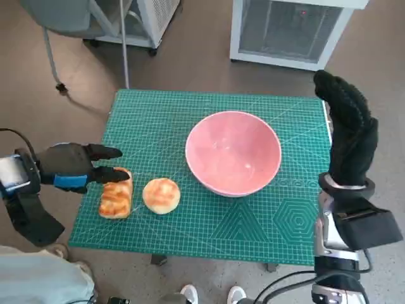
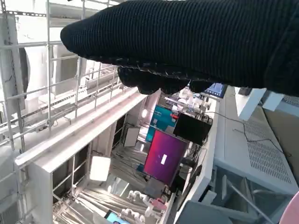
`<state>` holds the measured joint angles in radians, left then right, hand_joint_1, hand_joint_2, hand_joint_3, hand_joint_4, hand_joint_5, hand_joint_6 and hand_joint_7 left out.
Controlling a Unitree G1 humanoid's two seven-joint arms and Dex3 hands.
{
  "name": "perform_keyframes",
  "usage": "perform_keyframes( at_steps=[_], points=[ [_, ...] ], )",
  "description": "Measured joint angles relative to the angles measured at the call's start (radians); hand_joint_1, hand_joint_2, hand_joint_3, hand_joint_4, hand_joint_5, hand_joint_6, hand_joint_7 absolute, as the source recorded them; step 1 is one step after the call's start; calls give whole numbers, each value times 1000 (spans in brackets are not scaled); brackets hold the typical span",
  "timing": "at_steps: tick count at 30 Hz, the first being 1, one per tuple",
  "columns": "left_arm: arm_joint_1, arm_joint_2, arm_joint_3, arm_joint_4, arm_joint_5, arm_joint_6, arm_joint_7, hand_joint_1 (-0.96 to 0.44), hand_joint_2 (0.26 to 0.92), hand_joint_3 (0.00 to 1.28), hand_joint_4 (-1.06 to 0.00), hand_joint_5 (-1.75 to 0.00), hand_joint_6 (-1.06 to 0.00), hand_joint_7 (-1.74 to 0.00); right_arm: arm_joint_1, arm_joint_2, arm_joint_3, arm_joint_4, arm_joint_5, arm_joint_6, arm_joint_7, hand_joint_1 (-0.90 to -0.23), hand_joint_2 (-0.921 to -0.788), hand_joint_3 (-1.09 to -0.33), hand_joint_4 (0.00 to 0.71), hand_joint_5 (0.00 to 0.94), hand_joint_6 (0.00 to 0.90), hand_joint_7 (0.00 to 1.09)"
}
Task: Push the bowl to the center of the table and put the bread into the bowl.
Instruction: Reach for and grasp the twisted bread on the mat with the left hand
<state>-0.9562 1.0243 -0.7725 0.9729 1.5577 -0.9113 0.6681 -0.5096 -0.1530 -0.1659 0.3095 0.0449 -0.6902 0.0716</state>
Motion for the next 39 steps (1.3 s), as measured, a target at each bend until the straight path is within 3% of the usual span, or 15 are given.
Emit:
perform_keyframes(
  at_steps=[6,17,39],
  points=[
    [-12,-25,-83,51,13,40,65,-163,919,9,-219,0,-334,0,6,3,1,-11,0,3,-4,-528,-921,-786,308,17,-1,628],
    [-32,-75,-188,136,-2,61,101,-142,921,31,-188,-3,-312,0,10,8,1,-12,0,3,-7,-523,-921,-783,309,16,-1,629],
    [-25,-176,-239,227,-181,8,76,-149,895,1,-174,-6,-320,-13,17,22,10,-2,0,-3,-13,-503,-921,-784,309,14,-1,621]
  ],
)
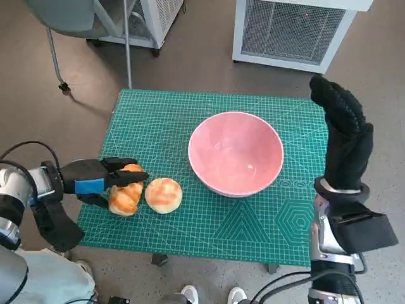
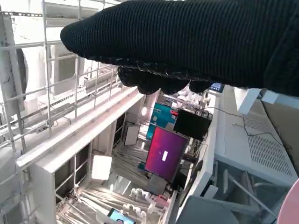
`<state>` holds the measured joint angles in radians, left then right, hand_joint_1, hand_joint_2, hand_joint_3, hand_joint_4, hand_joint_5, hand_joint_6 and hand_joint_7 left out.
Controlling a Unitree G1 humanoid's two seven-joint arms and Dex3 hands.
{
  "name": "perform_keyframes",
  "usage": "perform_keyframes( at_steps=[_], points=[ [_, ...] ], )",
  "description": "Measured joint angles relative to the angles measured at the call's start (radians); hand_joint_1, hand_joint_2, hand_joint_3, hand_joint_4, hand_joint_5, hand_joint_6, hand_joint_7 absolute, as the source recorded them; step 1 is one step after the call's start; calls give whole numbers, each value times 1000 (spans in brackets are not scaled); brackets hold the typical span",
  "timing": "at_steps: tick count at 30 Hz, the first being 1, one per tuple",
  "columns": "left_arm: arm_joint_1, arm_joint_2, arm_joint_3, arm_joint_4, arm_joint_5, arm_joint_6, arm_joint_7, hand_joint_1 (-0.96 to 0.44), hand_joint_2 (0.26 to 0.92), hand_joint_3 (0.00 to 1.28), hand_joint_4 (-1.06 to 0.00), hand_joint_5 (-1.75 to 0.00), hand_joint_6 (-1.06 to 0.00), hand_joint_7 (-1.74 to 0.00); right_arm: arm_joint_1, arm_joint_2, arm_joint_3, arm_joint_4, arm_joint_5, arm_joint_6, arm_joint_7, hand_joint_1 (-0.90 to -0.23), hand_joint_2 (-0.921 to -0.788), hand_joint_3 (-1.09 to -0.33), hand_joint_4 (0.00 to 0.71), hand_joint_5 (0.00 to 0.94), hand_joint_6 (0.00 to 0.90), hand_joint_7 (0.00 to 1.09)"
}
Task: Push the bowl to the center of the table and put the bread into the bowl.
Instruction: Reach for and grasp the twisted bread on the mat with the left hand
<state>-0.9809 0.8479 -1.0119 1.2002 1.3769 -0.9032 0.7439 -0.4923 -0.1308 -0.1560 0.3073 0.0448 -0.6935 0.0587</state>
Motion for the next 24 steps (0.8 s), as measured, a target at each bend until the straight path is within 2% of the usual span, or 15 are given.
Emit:
perform_keyframes(
  at_steps=[6,9,12,14,16,17,18,19,21,24],
  points=[
    [12,-27,-6,5,-23,-6,42,-144,894,1,-220,-24,-362,-36,0,0,1,1,0,0,-1,-502,-921,-785,309,13,-1,617],
    [21,-40,-13,14,-34,-11,74,-125,899,3,-295,-56,-411,-63,0,0,2,2,0,-3,-1,-502,-921,-785,309,13,-1,616],
    [29,-52,-21,24,-46,-23,118,-108,911,11,-411,-73,-479,-113,0,0,2,6,0,-6,-2,-501,-921,-786,309,13,-1,615],
    [35,-58,-30,33,-47,-29,158,-97,916,64,-543,-105,-517,-265,0,0,3,8,0,-8,-3,-501,-921,-786,309,12,-1,615],
    [46,-59,-44,40,-46,-30,218,-63,918,121,-525,-527,-501,-675,0,0,3,11,0,-11,-4,-501,-921,-786,309,12,-1,614],
    [51,-60,-51,41,-45,-31,245,-41,919,144,-534,-792,-501,-917,0,0,3,13,0,-13,-4,-501,-921,-786,309,12,-1,614],
    [56,-63,-60,42,-41,-31,279,-27,919,159,-540,-961,-501,-1071,1,0,3,14,0,-14,-5,-501,-921,-787,309,12,-1,613],
    [62,-66,-74,43,-36,-31,323,-18,920,157,-561,-1069,-509,-1146,1,0,3,14,0,-16,-5,-501,-921,-787,309,12,-1,612],
    [70,-75,-92,44,-24,-30,390,-10,920,156,-581,-1165,-516,-1208,1,0,4,15,0,-17,-5,-501,-921,-787,309,12,-1,609],
    [80,-87,-111,52,-18,-30,455,-5,920,155,-594,-1221,-520,-1263,1,3,5,15,0,-17,-5,-503,-921,-786,309,11,-1,606]
  ],
)
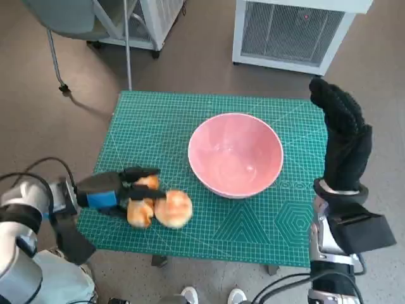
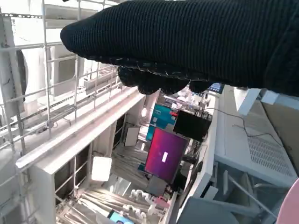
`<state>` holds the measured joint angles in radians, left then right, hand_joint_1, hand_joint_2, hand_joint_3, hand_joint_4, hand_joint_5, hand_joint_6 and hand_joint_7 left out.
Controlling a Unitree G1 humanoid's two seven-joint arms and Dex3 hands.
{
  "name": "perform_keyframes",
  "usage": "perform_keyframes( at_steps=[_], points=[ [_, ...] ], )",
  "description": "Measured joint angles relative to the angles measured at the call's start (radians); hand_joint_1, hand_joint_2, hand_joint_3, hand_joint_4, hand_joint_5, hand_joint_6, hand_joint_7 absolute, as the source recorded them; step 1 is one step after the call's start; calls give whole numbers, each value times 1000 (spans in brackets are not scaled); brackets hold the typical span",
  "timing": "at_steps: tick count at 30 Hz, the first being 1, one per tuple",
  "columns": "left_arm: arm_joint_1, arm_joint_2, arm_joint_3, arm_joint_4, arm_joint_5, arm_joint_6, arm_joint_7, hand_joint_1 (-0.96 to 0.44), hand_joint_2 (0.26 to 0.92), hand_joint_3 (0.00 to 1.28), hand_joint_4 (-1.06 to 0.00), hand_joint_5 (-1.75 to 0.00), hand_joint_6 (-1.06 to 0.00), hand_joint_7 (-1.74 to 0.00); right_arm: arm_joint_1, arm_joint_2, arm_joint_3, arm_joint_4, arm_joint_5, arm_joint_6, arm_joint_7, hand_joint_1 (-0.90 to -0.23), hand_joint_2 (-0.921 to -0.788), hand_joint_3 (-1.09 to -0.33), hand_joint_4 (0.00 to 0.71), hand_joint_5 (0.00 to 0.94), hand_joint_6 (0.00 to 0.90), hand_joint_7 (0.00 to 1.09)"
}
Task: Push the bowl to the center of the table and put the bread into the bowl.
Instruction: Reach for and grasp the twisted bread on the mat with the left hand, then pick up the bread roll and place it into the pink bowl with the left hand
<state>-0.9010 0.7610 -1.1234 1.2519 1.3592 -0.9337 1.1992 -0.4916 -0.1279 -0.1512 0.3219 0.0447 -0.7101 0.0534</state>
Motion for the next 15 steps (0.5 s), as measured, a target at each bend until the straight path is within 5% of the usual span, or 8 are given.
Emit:
perform_keyframes(
  at_steps=[15],
  points=[
    [-2,28,64,9,-90,-101,-41,-2,921,167,-557,-1195,-542,-1361,3,1,0,0,0,0,-2,-502,-921,-786,310,11,-1,603]
  ],
)
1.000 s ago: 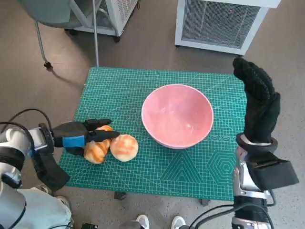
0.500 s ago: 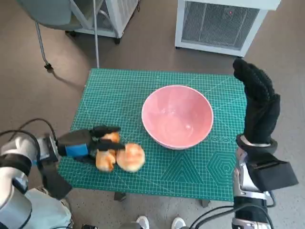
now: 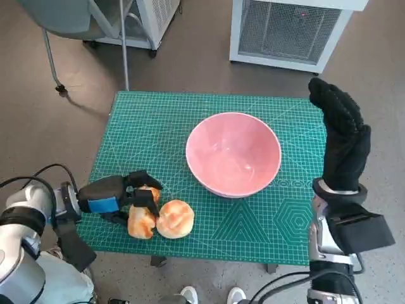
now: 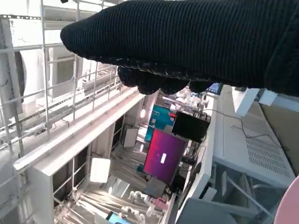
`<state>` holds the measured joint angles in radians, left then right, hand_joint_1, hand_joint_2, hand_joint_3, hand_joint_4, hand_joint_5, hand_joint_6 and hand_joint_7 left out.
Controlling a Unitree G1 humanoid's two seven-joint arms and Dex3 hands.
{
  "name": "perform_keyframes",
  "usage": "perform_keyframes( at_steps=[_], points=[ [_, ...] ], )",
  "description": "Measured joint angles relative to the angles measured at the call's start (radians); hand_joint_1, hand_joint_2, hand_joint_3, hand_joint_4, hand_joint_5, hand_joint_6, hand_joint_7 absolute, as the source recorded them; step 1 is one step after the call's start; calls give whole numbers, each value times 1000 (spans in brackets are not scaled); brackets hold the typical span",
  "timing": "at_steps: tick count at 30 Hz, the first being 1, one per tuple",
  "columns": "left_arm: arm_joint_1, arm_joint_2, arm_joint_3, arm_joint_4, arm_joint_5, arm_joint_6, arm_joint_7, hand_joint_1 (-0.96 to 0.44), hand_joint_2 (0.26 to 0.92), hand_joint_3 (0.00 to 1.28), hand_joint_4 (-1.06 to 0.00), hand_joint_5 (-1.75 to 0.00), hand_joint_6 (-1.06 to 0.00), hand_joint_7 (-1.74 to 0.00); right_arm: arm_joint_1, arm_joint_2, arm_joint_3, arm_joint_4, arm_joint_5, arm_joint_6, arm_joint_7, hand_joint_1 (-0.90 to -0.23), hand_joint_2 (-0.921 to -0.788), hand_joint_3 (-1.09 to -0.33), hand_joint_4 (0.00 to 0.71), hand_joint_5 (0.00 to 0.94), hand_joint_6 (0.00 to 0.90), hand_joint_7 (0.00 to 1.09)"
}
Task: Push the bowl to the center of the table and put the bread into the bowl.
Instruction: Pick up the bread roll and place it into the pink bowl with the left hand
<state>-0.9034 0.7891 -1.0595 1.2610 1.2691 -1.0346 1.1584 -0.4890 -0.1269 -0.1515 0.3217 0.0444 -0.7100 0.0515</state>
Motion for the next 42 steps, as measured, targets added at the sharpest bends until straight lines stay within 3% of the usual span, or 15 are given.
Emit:
perform_keyframes(
  at_steps=[11,24,33,42],
  points=[
    [-56,102,133,-24,-70,-41,-32,-1,920,47,-699,-1071,-667,-1201,0,2,3,0,-2,1,-3,-500,-921,-789,309,10,-1,593],
    [-162,150,295,-48,-167,-8,-79,-1,921,93,-632,-1137,-627,-1246,0,14,13,0,-3,5,-3,-503,-921,-802,308,8,-1,593],
    [-256,104,333,-79,-169,-12,-158,-2,921,141,-577,-1179,-576,-1316,4,14,17,-9,-2,14,-3,-505,-921,-806,308,8,-1,592],
    [-375,-50,326,-111,-164,40,-271,-2,921,148,-579,-1162,-561,-1347,11,16,25,-19,-1,17,-2,-508,-921,-806,308,7,-1,593]
  ],
)
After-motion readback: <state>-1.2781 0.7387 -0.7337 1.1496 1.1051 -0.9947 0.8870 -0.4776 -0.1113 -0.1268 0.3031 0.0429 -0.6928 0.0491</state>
